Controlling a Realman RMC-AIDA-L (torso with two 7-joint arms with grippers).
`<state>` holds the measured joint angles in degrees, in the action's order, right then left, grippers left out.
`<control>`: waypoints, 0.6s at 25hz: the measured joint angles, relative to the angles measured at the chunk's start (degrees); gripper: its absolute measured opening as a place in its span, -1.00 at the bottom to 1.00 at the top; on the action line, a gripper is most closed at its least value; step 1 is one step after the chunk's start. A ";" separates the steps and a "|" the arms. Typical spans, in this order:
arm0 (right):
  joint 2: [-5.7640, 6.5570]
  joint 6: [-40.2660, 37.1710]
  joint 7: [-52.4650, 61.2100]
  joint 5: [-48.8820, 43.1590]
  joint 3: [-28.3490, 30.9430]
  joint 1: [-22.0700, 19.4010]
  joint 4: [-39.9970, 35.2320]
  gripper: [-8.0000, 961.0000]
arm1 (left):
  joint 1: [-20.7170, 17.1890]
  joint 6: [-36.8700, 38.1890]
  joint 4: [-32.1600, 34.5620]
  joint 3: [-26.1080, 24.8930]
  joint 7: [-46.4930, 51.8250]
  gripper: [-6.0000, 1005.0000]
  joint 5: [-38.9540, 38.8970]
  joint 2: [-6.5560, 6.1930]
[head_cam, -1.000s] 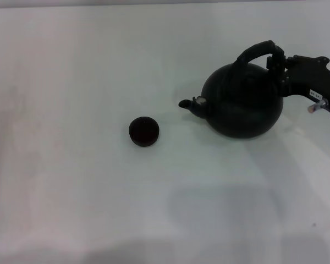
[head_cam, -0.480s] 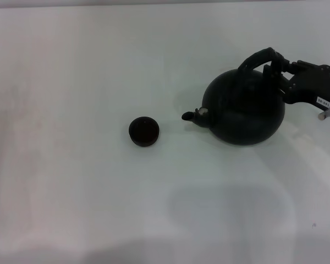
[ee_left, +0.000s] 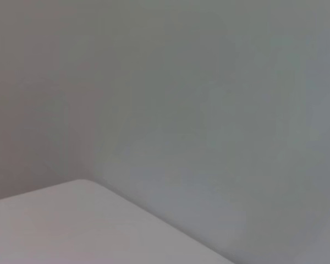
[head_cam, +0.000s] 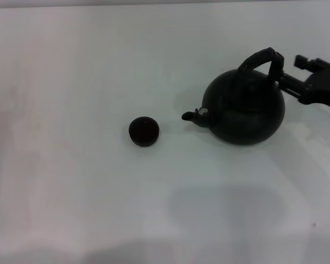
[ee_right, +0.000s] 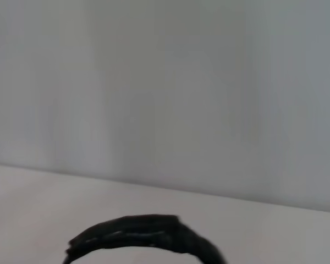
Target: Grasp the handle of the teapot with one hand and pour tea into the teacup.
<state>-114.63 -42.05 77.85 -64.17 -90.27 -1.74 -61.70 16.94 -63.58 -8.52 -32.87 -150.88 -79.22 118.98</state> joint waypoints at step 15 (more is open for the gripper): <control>-0.73 -23.37 -9.63 4.40 27.53 10.50 28.40 0.76 | 1.18 -0.13 0.00 0.00 -0.31 0.74 0.17 -0.06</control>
<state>-115.36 -65.42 68.22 -59.76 -62.74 8.77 -33.31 18.12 -63.71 -8.52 -32.87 -151.19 -79.06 118.91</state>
